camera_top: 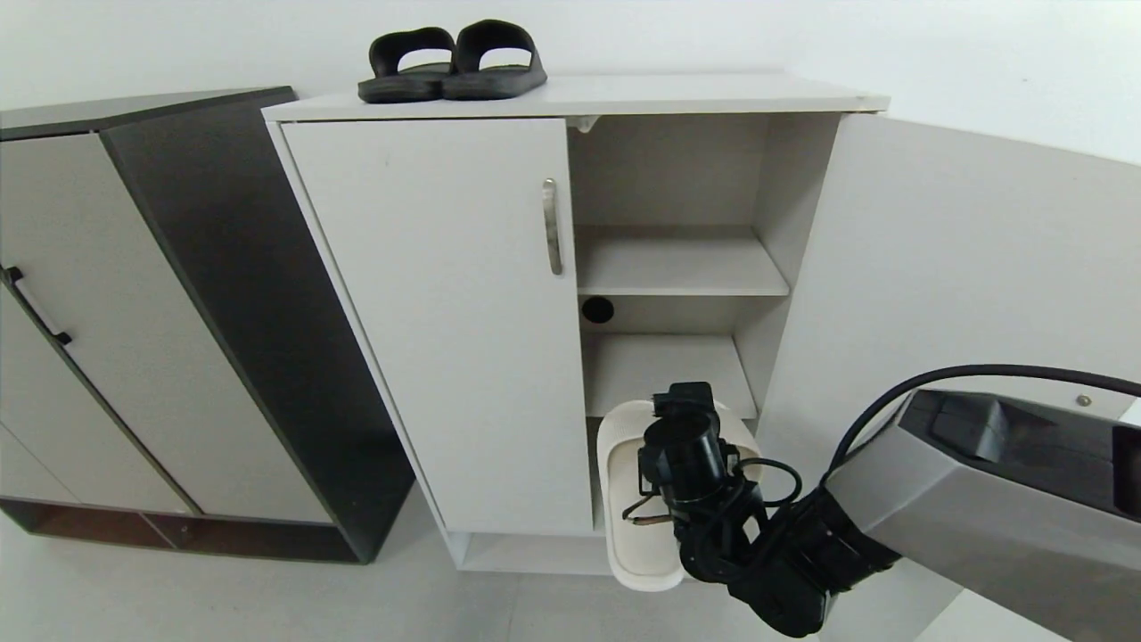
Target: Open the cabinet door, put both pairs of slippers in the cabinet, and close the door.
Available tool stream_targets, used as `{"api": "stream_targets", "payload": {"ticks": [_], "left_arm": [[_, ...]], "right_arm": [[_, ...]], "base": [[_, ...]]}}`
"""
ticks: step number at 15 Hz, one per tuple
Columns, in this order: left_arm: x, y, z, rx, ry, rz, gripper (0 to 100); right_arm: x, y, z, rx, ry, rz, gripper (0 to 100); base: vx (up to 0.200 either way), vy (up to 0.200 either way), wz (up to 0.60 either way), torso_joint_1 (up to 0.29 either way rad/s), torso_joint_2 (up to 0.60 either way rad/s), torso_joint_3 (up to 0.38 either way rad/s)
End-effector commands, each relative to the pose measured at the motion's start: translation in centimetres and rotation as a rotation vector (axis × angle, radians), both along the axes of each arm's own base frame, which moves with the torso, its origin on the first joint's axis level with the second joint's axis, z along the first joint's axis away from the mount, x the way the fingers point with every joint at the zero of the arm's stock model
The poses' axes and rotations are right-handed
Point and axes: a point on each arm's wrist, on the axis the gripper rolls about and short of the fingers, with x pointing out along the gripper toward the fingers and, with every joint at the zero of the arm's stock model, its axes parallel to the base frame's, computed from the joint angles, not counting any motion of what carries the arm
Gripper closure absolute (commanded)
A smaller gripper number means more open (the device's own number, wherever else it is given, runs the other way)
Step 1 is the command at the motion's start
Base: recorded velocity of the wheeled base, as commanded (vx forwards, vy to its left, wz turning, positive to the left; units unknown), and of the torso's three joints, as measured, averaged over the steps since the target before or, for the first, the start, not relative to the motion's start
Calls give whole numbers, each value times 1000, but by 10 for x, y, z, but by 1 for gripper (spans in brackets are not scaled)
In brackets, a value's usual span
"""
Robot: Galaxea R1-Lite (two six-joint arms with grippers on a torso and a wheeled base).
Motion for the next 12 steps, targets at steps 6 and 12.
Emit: {"api": "stream_targets", "payload": {"ticks": [6, 12], "left_arm": [[0, 0, 0, 0, 1, 1, 100], [0, 0, 0, 0, -1, 1, 100]], "right_arm": [[25, 6, -10, -24, -139, -1, 100], [30, 2, 1, 0, -174, -18, 100]], "base": [[0, 0, 0, 3, 2, -198], [0, 0, 0, 2, 4, -144]]}}
